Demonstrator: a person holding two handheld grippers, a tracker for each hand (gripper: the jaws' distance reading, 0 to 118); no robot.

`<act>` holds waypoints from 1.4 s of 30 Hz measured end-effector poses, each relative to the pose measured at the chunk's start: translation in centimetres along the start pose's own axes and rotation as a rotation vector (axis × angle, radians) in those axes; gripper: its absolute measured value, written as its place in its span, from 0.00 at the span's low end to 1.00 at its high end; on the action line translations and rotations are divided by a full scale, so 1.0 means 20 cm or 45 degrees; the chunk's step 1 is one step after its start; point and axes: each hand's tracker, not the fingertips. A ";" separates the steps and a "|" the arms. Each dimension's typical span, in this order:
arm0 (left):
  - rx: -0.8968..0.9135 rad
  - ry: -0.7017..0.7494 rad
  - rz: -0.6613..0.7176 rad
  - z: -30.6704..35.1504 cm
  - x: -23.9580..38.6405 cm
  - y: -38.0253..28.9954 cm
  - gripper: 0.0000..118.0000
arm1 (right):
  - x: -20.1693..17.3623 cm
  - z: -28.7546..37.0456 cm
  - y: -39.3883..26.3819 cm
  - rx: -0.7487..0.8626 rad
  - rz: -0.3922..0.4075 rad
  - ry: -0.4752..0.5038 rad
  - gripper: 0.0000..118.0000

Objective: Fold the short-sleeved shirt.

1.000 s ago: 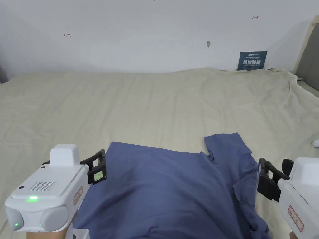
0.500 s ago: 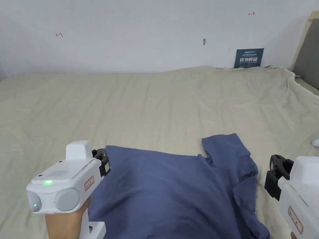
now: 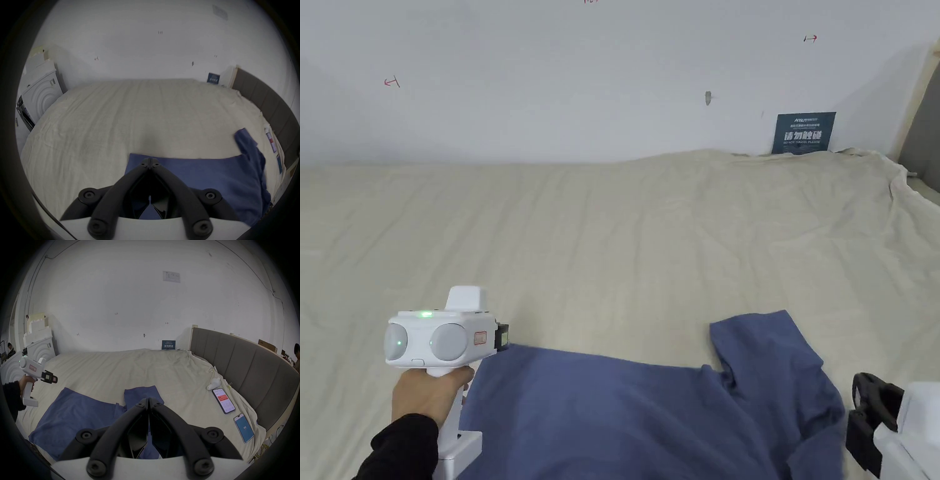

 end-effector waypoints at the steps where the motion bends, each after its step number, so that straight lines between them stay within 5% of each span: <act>1: -0.020 0.002 0.012 -0.06 -0.02 0.02 0.04 | 0.00 -0.03 -0.01 -0.011 0.000 -0.005 0.00; 3: -0.086 0.002 0.040 -0.19 -0.05 0.06 0.28 | 0.00 -0.08 -0.02 -0.034 -0.003 -0.016 0.00; 4: -0.141 0.016 0.048 -0.24 -0.06 0.07 0.55 | 0.01 -0.11 -0.03 -0.045 -0.004 -0.020 0.00; 5: -0.180 0.030 0.059 -0.29 -0.06 0.07 0.69 | 0.01 -0.13 -0.04 -0.057 -0.004 -0.023 0.00; 6: -0.183 0.038 0.057 -0.33 -0.06 0.07 0.77 | 0.02 -0.15 -0.05 -0.068 -0.006 -0.028 0.00; 9: -0.227 0.045 0.027 -0.41 -0.05 0.05 0.78 | 0.03 -0.19 -0.09 -0.097 -0.012 -0.042 0.00; 11: -0.294 0.066 0.003 -0.46 -0.04 0.03 0.75 | 0.04 -0.21 -0.11 -0.114 -0.016 -0.047 0.00; 13: -0.350 0.070 -0.031 -0.49 -0.02 0.00 0.54 | 0.05 -0.22 -0.12 -0.130 -0.018 -0.048 0.00; 15: -0.313 0.057 -0.038 -0.46 -0.01 -0.02 0.46 | 0.06 -0.22 -0.14 -0.142 -0.013 -0.050 0.00; 19: -0.309 0.009 0.010 -0.45 0.02 -0.01 0.04 | 0.08 -0.24 -0.14 -0.168 -0.023 -0.046 0.00; 31: -0.056 -0.143 -0.015 0.06 0.00 0.00 0.01 | 0.30 -0.74 0.01 -0.419 -0.100 0.010 0.02; 33: -0.027 -0.165 -0.006 0.16 0.00 0.00 0.01 | 0.33 -0.86 0.01 -0.484 -0.118 0.014 0.24; 34: -0.022 -0.168 -0.002 0.19 0.00 0.00 0.01 | 0.34 -0.93 0.01 -0.524 -0.116 0.006 0.51; 36: -0.001 -0.175 0.005 0.24 -0.01 0.00 0.01 | 0.35 -1.04 -0.01 -0.595 -0.060 0.001 0.77; 42: 0.009 -0.181 0.014 0.30 0.00 0.00 0.01 | 0.29 -1.32 -0.13 -0.879 0.018 -0.025 0.77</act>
